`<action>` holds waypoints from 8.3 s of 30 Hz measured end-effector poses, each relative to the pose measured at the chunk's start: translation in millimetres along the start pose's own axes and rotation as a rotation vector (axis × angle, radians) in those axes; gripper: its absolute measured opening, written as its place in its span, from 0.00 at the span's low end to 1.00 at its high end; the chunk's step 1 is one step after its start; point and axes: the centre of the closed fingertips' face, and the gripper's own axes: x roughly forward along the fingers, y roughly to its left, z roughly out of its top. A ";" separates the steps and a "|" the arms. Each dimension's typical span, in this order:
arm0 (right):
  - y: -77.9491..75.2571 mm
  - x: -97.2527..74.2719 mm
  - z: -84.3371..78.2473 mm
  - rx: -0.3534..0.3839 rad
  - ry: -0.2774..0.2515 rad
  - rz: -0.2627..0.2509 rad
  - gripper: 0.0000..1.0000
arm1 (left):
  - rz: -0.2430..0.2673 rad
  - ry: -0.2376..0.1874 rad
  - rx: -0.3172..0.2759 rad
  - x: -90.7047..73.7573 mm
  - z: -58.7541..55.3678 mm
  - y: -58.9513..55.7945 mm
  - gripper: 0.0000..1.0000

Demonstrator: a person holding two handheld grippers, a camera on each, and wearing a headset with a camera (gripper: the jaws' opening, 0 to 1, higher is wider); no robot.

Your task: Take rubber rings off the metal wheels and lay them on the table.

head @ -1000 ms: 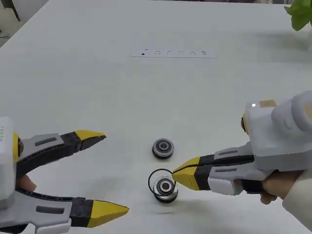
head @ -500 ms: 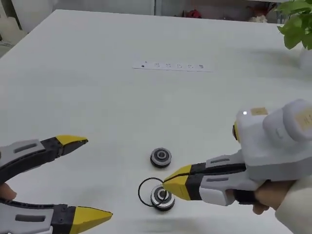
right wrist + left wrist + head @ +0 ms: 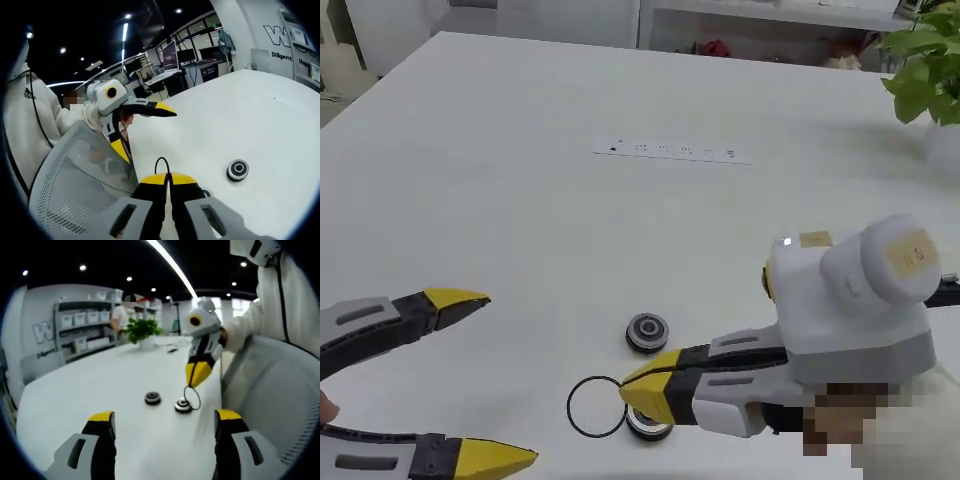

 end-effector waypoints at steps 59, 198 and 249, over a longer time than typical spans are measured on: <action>-23.1 55.7 -42.5 -0.023 0.163 -0.080 0.00 | -0.074 0.012 -0.065 17.4 -17.0 -14.8 0.84; -69.4 -9.2 -64.4 -0.169 0.208 -0.019 0.20 | -0.227 0.037 0.084 103.1 12.3 -28.5 0.61; -61.3 2.6 -77.2 -0.245 0.236 0.042 0.12 | -0.258 0.126 0.070 113.0 -33.2 -43.1 0.15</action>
